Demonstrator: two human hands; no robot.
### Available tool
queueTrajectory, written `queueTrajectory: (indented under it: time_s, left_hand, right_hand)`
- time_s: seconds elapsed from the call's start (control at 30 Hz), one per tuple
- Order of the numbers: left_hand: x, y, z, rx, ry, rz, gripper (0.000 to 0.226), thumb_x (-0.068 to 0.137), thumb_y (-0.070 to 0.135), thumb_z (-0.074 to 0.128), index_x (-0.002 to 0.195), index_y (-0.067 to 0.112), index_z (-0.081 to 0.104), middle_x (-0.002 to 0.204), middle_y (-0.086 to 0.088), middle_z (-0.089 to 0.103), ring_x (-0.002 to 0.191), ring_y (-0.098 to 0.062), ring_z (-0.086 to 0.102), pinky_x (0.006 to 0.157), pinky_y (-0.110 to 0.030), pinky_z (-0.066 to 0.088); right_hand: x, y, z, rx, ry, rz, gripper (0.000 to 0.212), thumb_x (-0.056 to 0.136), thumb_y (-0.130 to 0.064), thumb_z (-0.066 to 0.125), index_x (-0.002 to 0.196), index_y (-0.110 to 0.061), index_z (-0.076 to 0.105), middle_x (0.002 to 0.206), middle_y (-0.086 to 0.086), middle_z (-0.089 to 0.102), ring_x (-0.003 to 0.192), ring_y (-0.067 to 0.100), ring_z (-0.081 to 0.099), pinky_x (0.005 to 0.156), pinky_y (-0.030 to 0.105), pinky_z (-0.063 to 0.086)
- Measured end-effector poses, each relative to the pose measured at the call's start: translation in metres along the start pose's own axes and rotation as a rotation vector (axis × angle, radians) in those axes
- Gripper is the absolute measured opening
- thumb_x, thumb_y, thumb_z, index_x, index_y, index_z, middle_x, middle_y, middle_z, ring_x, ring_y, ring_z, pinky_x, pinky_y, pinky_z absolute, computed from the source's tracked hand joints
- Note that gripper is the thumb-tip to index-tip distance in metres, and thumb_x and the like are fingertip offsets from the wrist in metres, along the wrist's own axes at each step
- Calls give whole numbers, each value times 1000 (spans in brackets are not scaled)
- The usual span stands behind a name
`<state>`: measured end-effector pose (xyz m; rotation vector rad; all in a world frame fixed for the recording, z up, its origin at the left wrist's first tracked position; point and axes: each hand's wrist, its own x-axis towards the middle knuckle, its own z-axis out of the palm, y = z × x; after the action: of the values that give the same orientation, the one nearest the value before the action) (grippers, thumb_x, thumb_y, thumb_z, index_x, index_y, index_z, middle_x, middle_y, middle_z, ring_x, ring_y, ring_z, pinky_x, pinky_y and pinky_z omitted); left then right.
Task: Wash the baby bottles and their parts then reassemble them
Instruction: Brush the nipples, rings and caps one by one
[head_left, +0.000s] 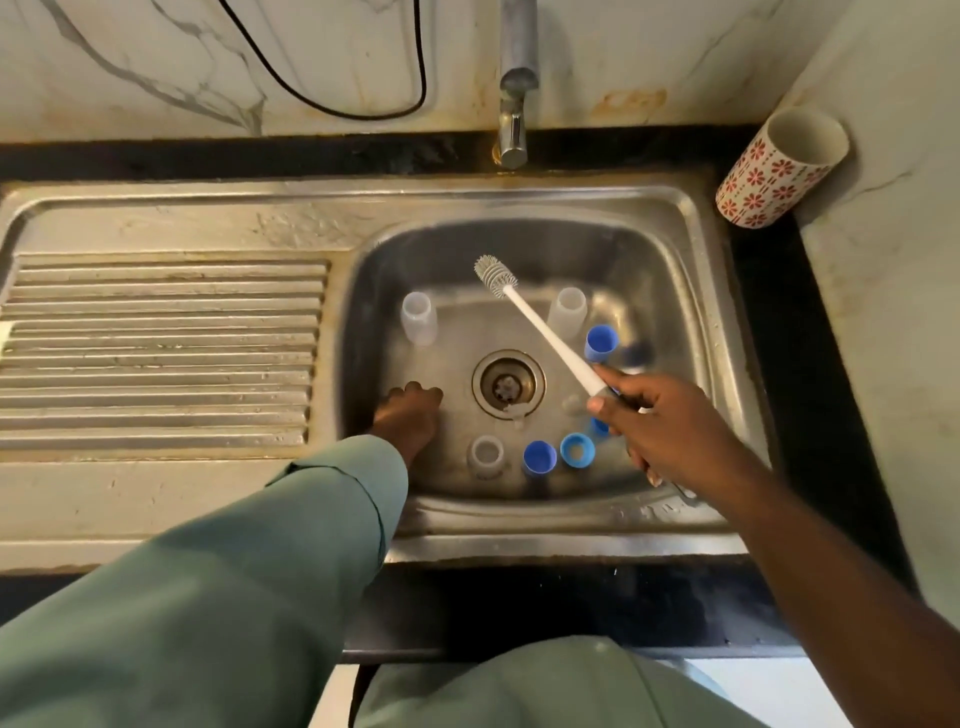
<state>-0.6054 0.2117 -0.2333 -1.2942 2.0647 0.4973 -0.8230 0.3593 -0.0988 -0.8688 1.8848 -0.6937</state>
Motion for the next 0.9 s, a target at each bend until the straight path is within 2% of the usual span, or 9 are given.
queueTrajectory:
  time_s: [0.1, 0.23, 0.3, 0.37, 0.43, 0.53, 0.63, 0.73, 0.9]
  left_hand:
    - [-1, 12, -11, 16, 23, -32, 40, 94, 13, 52, 134, 16, 49, 136, -15, 45, 127, -37, 42, 100, -47, 41]
    - [-6, 65, -32, -82, 310, 144, 30, 91, 19, 59, 121, 20, 61, 121, -7, 57, 110, -29, 55, 92, -40, 47]
    - [-5, 98, -33, -163, 269, 258, 25, 89, 29, 64, 113, 20, 63, 116, -4, 61, 105, -26, 59, 88, -38, 49]
    - [3, 130, -26, -159, 171, 325, 33, 90, 35, 65, 118, 21, 59, 119, -5, 59, 110, -27, 58, 93, -40, 47]
    - [7, 149, -12, -36, 109, 328, 40, 91, 36, 66, 125, 20, 56, 123, -6, 58, 116, -30, 57, 97, -42, 43]
    - [16, 170, 8, 153, 95, 332, 35, 93, 36, 60, 125, 21, 57, 126, -3, 62, 119, -28, 58, 99, -40, 39]
    - [23, 175, 19, 274, 76, 324, 30, 95, 36, 56, 121, 23, 60, 124, -1, 64, 118, -26, 59, 101, -40, 37]
    - [30, 173, 25, 322, 46, 314, 28, 96, 39, 53, 117, 24, 63, 122, 1, 66, 118, -24, 60, 102, -41, 33]
    - [28, 174, 27, 278, 65, 358, 29, 98, 32, 52, 123, 20, 60, 126, -5, 62, 121, -28, 57, 110, -45, 26]
  right_hand:
    - [5, 5, -9, 17, -2, 7, 34, 94, -25, 63, 127, -31, 63, 73, 15, 61, 47, 16, 46, 41, 26, 42]
    - [15, 6, -20, 21, 22, -7, 34, 94, -24, 63, 128, -26, 63, 69, 5, 61, 49, 18, 48, 39, 23, 41]
    - [20, 6, -22, 24, 35, -9, 33, 94, -25, 63, 127, -23, 64, 69, 5, 61, 47, 17, 49, 38, 21, 41]
    - [23, 7, -27, 28, 45, -17, 37, 94, -25, 63, 130, -24, 62, 70, 7, 62, 47, 16, 49, 39, 22, 41]
    - [22, 6, -27, 41, 48, -38, 39, 94, -24, 64, 133, -26, 60, 69, 6, 61, 46, 16, 48, 39, 22, 41]
    - [23, 10, -34, 32, 65, -42, 42, 93, -24, 64, 135, -28, 58, 64, -4, 60, 45, 15, 48, 39, 24, 43]
    - [24, 17, -39, 32, 76, -28, 42, 93, -25, 65, 134, -29, 58, 63, -8, 59, 44, 11, 48, 40, 24, 43]
    - [23, 20, -41, 57, 77, -23, 42, 92, -26, 65, 133, -29, 59, 69, 0, 58, 44, 9, 48, 41, 24, 43]
    - [18, 20, -45, 52, 81, -25, 40, 92, -27, 65, 132, -33, 59, 65, -8, 61, 46, 8, 49, 43, 21, 44]
